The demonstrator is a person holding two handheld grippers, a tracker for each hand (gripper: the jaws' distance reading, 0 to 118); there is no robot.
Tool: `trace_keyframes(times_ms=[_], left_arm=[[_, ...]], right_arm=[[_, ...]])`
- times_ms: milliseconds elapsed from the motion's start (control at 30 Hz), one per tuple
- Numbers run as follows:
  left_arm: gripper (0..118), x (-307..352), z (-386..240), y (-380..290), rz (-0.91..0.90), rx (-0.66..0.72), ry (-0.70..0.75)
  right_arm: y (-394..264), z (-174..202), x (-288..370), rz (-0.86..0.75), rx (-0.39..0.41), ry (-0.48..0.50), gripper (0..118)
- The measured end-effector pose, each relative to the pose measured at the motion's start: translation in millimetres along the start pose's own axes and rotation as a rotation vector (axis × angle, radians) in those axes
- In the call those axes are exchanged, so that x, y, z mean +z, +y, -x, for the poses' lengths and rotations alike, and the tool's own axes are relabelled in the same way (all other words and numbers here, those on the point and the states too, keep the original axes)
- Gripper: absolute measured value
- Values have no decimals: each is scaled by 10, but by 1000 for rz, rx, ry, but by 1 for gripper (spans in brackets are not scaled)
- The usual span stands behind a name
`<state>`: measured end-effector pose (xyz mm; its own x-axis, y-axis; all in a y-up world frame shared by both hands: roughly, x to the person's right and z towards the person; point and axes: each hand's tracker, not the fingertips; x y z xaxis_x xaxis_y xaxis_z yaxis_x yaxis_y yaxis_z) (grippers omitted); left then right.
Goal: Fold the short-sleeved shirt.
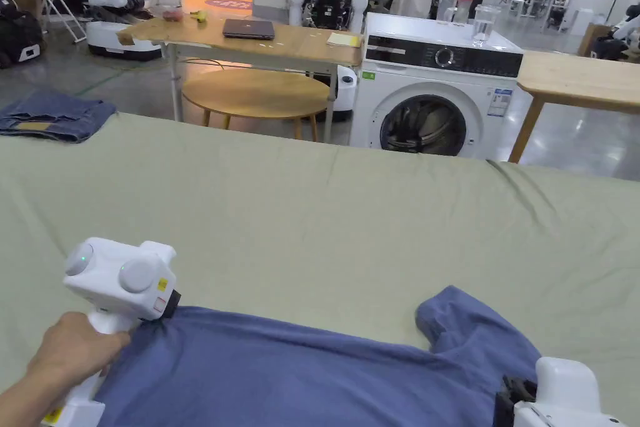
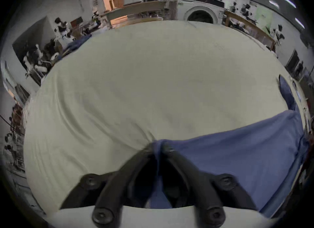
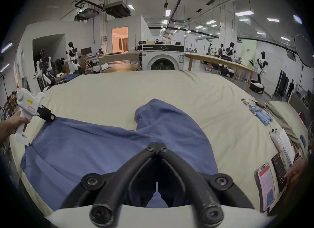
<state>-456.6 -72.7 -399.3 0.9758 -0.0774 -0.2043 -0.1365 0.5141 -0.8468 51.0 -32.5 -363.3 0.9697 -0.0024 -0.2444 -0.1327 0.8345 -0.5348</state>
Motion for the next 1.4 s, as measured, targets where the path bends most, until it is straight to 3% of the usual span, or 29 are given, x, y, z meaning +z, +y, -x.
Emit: trace_keyframes(times_ms=[233,267,300,400,433,500,733,867,933,1000,1233,1400], left_arm=[[0,459,31,-254,-128,104,-75],[0,520,59,-307,-141,107,-73],[0,573,64,-344,-152,112,-74],[0,778,86,-471,-187,129,-95],[0,838,83,-510,-203,139,-91],[0,935,83,-570,-216,138,-98],[0,1064,56,-663,-229,126,-90],[0,1053,30,-678,-217,121,-89],[0,1040,8,-691,-208,113,-85],[0,1032,1,-708,-200,109,-82],[0,1073,-22,-738,-199,117,-84],[0,1195,23,-752,-213,120,-96]], right_arm=[[275,-203,-83,39,-19,-12,1],[367,-263,-143,58,-30,-12,6],[428,-301,-196,74,-32,-17,21],[677,-470,-466,139,-35,-30,38],[762,-526,-579,174,-40,-29,52],[904,-632,-821,245,-38,-6,58],[997,-836,-1610,437,33,-26,58],[833,-891,-1908,523,70,14,57],[760,-911,-1964,534,32,31,39],[781,-925,-1934,505,11,30,0],[761,-853,-1782,456,55,48,0],[860,-859,-1313,356,-4,63,0]])
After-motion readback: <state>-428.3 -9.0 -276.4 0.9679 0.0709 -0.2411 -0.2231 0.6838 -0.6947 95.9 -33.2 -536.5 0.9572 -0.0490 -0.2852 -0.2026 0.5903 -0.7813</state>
